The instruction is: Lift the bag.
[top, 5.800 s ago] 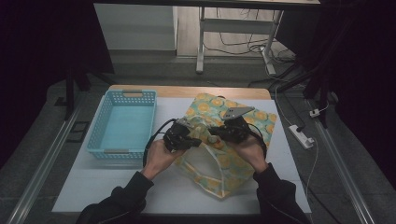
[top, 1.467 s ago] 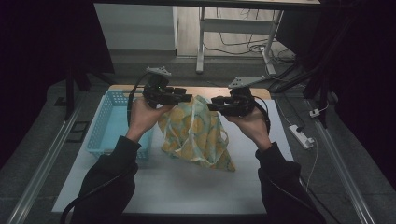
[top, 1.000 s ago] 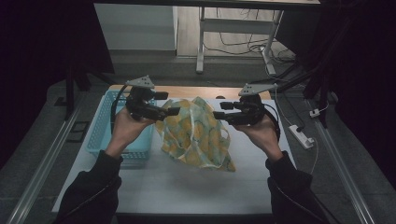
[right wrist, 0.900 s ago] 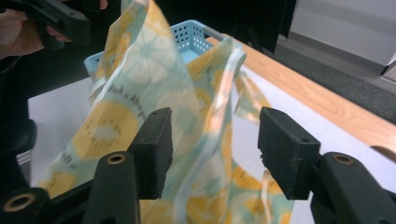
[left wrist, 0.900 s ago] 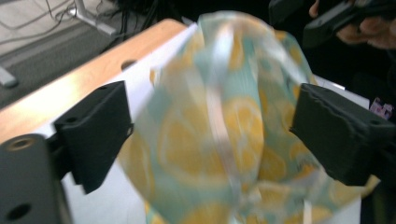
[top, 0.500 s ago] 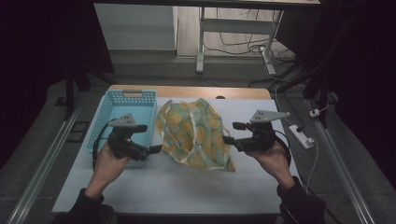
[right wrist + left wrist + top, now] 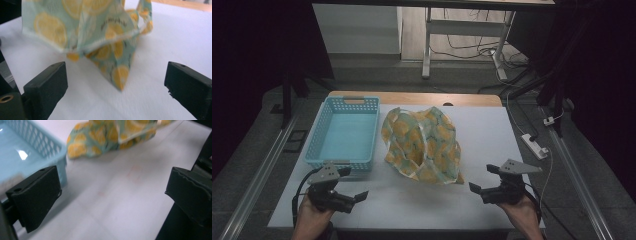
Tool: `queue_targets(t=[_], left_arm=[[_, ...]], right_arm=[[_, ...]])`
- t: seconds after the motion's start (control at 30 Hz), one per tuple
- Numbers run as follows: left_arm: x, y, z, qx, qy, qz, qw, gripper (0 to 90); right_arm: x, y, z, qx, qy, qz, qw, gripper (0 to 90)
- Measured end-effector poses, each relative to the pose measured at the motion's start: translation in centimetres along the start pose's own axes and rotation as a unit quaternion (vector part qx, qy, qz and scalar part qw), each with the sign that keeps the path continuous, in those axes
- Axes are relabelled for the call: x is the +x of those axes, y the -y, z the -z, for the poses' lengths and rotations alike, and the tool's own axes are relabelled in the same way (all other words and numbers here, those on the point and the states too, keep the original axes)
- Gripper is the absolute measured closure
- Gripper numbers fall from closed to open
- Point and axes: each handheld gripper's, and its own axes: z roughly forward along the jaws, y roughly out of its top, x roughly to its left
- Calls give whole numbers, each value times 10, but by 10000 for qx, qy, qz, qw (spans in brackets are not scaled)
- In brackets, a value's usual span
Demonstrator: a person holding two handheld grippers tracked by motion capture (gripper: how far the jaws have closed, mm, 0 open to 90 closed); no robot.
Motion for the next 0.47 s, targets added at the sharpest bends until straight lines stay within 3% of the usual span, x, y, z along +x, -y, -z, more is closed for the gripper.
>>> queue_targets(t=[0.17, 0.27, 0.3, 0.47], left_arm=[[4, 29, 3, 128, -248, 109, 9996, 0], [12, 40, -3, 353, -233, 291, 9987, 0], [14, 40, -5, 423, -244, 378, 9981, 0], [15, 39, -6, 440, -189, 423, 9980, 0]], right_arm=[[-3, 29, 12, 162, 320, -110, 9993, 26], [-7, 46, 15, 286, 474, -218, 9982, 24], [-7, 50, 15, 342, 495, -246, 9979, 24], [-13, 66, 13, 642, 482, -400, 9960, 16]])
